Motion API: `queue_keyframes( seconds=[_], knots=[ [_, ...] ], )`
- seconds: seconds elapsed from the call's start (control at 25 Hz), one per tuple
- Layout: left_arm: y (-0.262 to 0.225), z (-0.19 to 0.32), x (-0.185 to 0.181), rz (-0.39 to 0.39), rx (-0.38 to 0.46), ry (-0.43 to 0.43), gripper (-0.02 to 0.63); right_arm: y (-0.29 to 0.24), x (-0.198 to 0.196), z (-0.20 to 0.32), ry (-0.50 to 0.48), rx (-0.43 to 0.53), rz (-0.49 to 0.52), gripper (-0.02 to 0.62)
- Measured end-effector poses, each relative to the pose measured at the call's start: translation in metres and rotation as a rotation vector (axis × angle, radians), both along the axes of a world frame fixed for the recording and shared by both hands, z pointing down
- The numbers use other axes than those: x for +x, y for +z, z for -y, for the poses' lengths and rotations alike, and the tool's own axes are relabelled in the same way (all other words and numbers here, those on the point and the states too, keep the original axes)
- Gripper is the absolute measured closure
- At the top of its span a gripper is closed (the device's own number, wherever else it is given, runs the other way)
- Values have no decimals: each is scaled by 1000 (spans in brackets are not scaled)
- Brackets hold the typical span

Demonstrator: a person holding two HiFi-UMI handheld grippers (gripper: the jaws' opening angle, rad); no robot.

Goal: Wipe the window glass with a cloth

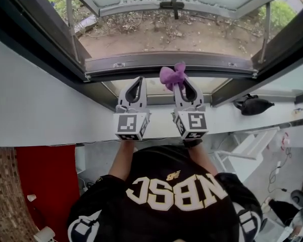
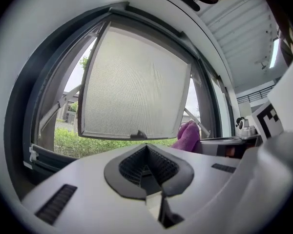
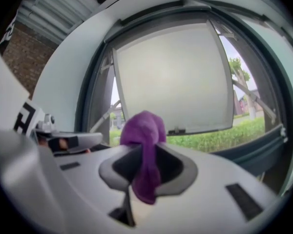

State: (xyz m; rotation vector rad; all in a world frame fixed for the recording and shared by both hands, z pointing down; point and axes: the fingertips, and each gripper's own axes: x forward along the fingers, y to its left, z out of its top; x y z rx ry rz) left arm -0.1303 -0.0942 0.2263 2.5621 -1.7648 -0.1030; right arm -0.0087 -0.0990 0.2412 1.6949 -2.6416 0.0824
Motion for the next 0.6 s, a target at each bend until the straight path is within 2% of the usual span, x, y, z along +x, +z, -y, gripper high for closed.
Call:
queue_keyframes(
  seconds=[0.32,0.48,0.6],
  knots=[
    [-17,9,8,21,-2,-13,583,-19,8,11,14,1,-10,506],
    [-20,10,19,4,-23,12,583,-19,12,11,12,-4,-3,506],
    [-13,10,29,23,-49,27,583,-22,18,9,6,3,9,506]
  ],
)
